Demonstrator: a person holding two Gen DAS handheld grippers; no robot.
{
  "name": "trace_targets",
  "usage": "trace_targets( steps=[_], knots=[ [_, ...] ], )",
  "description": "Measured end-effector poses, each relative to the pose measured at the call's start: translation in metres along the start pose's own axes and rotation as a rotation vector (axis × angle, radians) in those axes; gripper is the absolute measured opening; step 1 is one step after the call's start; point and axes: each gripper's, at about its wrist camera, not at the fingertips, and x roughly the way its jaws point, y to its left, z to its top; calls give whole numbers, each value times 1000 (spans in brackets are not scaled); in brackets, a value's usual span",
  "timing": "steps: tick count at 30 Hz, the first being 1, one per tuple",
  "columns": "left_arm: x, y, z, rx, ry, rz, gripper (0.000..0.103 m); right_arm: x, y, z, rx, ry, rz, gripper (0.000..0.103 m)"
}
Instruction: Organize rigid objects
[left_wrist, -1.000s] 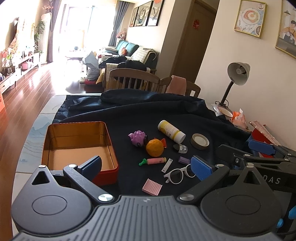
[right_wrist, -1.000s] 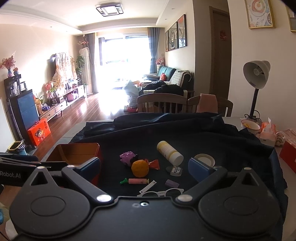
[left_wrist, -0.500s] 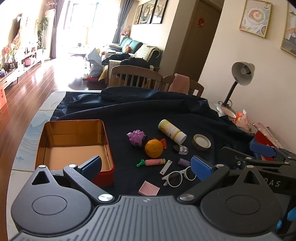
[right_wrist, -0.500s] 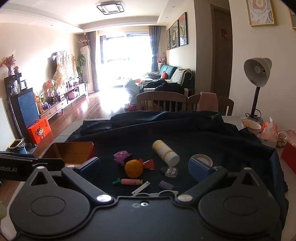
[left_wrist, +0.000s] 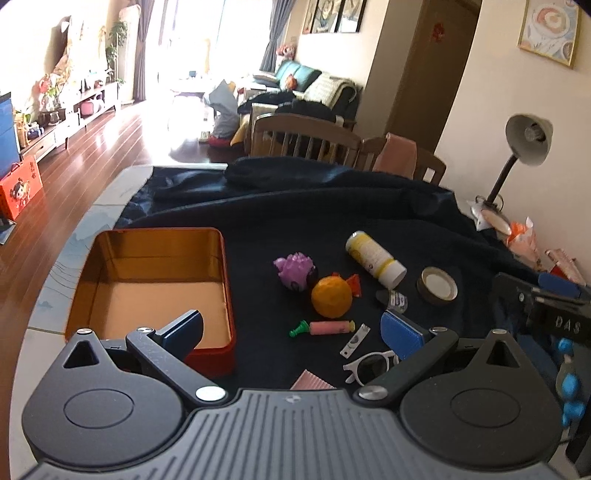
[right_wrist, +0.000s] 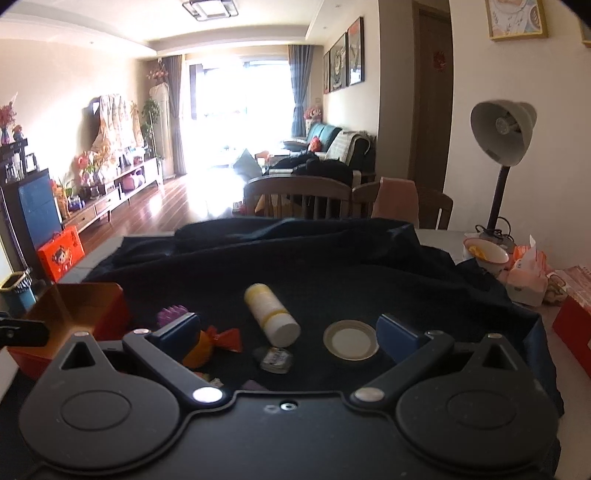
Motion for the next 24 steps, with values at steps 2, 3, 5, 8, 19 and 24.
trace_targets(
  steps=[2, 3, 5, 8, 19, 24],
  knots=[
    [8, -4, -2, 6, 15, 2, 103, 8, -8, -1, -8, 13, 5, 102],
    [13, -5, -2, 5, 24, 9, 103, 15, -13, -2, -16, 24, 3, 102],
    [21, -6, -3, -2, 36, 17, 103, 27, -22, -3, -23, 44, 3, 102],
    [33, -5, -6, -10, 47, 25, 103, 45, -35, -3, -23, 75, 12, 101],
    [79, -6, -32, 39, 147, 38, 103, 118, -67, -6, -87, 190, 58, 98],
    [93, -16, -45, 103, 184, 30, 103, 142, -69, -13, -126, 238, 62, 96]
  ],
)
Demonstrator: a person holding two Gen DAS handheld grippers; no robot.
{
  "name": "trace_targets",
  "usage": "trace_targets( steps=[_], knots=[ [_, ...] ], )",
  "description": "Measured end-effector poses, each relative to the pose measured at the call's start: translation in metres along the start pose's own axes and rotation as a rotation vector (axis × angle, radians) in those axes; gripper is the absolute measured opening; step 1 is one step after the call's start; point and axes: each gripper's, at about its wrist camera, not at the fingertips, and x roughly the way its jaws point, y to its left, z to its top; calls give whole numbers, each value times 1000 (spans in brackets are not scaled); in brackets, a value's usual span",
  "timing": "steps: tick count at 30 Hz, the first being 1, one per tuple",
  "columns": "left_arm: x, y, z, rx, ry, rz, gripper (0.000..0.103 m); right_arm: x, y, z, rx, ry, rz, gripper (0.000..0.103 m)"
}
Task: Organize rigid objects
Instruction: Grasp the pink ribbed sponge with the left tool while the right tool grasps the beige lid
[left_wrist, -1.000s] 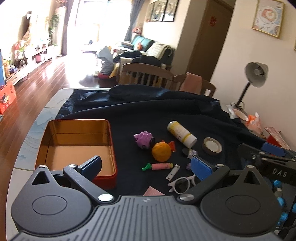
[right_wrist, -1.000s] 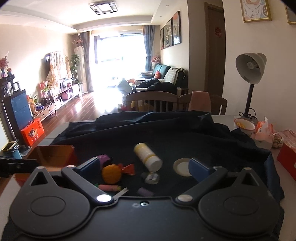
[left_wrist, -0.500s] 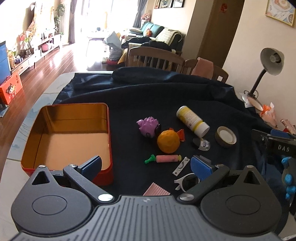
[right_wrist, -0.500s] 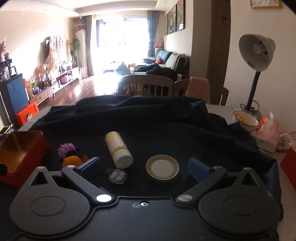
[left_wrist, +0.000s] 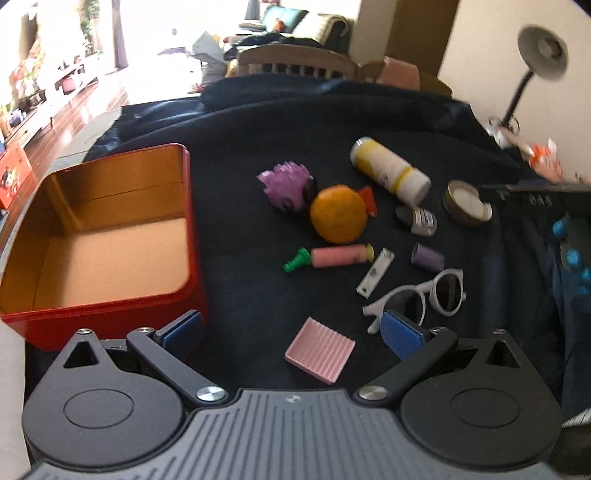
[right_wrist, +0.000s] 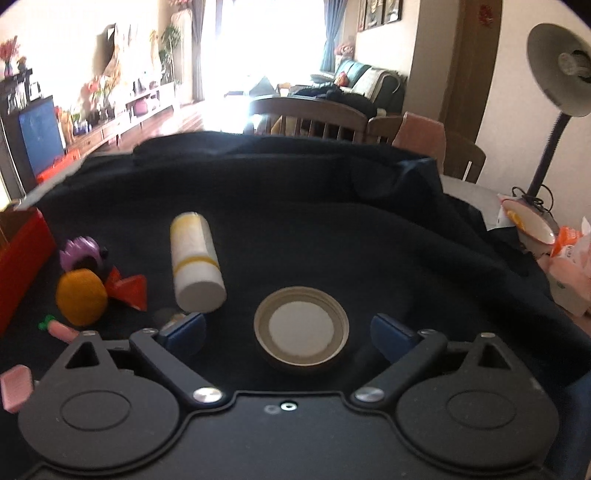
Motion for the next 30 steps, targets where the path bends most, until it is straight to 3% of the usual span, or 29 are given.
trace_targets(
  steps=[5, 13, 20, 25, 27, 30],
  knots=[
    [16, -14, -5, 81, 27, 4, 102, 20, -8, -2, -10, 38, -7, 94],
    [31, -20, -8, 97, 67, 1, 99, 41, -17, -3, -17, 82, 2, 92],
    [43, -26, -14, 113, 108, 8, 72, 51, -20, -3, -2, 85, 17, 89],
    [44, -30, -16, 130, 105, 15, 65, 55, -22, -2, 10, 92, 20, 81],
    [43, -31, -15, 134, 99, 16, 55, 55, -22, -3, 13, 93, 17, 79],
    [43, -33, -14, 133, 97, 19, 51, 54, -23, -3, 17, 89, 18, 75]
  ],
)
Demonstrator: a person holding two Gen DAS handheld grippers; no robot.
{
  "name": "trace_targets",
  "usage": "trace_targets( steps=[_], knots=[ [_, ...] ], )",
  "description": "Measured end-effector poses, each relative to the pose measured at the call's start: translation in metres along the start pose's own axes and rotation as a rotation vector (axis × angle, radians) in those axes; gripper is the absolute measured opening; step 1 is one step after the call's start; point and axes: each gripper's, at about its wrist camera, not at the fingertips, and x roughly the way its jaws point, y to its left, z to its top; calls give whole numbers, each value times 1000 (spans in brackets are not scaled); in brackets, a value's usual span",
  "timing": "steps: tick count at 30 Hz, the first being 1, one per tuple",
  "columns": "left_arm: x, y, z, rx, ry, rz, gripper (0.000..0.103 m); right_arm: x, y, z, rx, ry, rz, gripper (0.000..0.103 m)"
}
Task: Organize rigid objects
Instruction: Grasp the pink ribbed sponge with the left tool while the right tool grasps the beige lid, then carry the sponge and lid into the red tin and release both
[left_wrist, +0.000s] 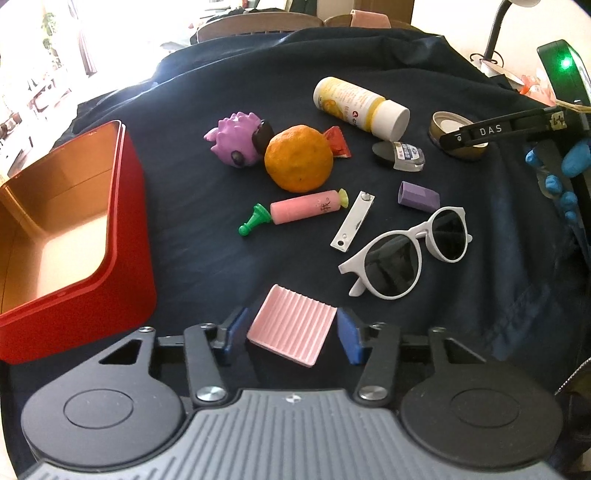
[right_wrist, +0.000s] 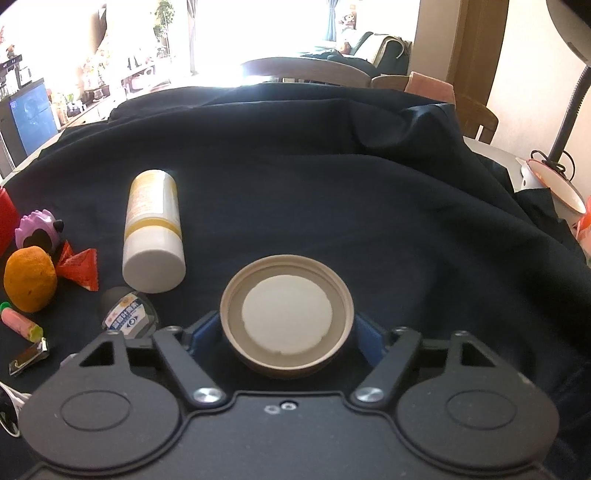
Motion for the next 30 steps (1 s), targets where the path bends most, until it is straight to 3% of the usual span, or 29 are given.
trace_targets(
  steps=[9, 17, 30],
  knots=[
    [-2, 1, -2, -29, 3, 18, 41, -8, 1, -2, 5, -23, -15, 75],
    [-9, 7, -3, -76, -12, 51, 41, -32, 1, -7, 14, -51, 9, 75],
    [-53, 23, 8, -182, -109, 90, 41, -93, 30, 4, -52, -123, 129, 75]
  ],
)
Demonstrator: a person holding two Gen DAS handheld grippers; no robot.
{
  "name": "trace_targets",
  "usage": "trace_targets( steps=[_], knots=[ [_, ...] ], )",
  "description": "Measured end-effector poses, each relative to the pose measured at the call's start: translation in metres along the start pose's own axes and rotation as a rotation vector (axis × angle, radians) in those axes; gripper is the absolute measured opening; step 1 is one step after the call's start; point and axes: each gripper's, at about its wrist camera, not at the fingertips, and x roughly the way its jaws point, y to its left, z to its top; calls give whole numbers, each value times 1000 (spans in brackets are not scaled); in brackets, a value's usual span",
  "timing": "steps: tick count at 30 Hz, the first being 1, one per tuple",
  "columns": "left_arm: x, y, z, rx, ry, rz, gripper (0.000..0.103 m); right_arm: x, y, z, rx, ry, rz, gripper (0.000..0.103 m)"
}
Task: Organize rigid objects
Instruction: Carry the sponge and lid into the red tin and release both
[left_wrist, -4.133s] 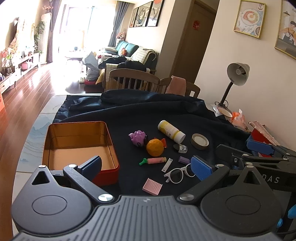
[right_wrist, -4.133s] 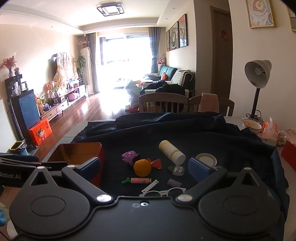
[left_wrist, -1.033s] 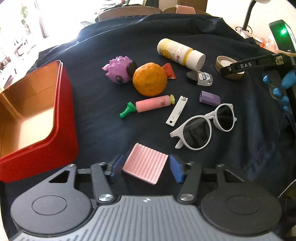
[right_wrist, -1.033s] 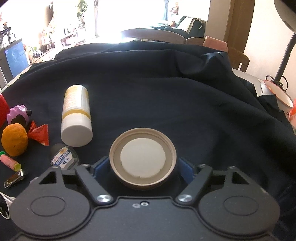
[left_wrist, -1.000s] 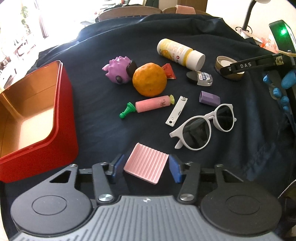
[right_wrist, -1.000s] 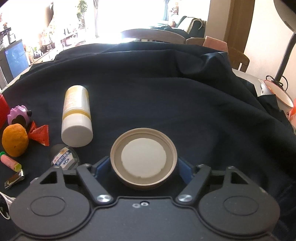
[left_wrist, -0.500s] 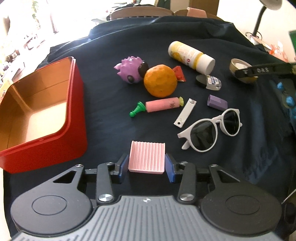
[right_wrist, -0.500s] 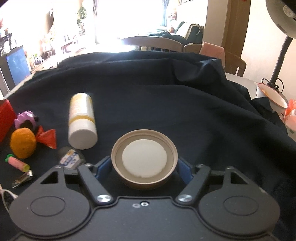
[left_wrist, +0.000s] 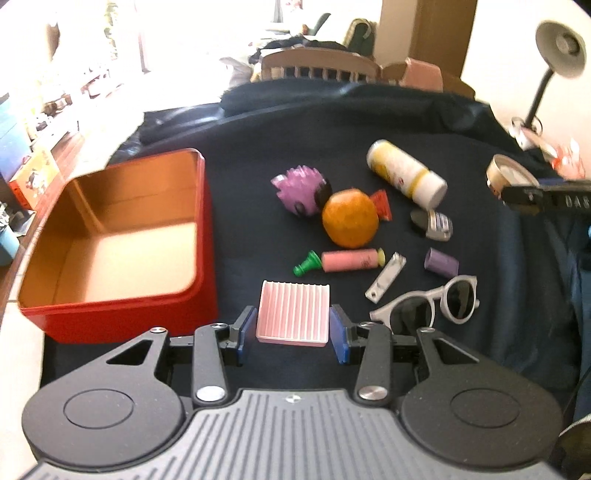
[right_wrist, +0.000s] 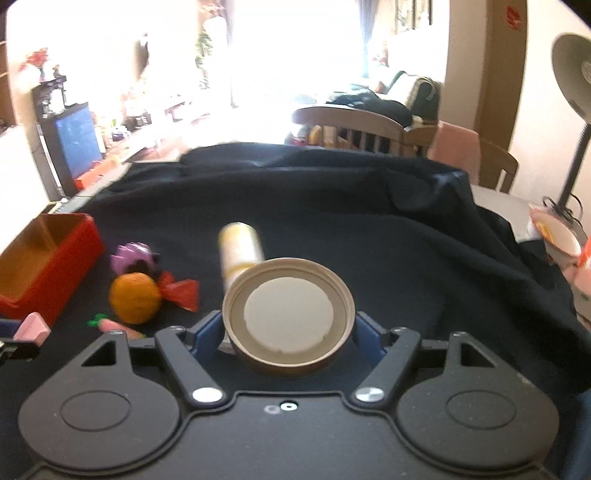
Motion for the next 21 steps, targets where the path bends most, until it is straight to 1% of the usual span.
trace_targets(
  steps=[6, 11, 16, 21],
  knots=[
    [-24, 13, 12, -55, -48, 11, 41, -15, 22, 12, -45, -21, 72, 75],
    [-38, 26, 23, -90, -71, 17, 41, -22, 44, 21, -74, -22, 121, 75],
    [-45, 43, 33, -110, -86, 23, 41, -25, 73, 29, -121, -19, 148, 75],
    [-47, 68, 42, -120, -98, 24, 41, -25, 106, 36, -156, -9, 172, 75]
  ],
)
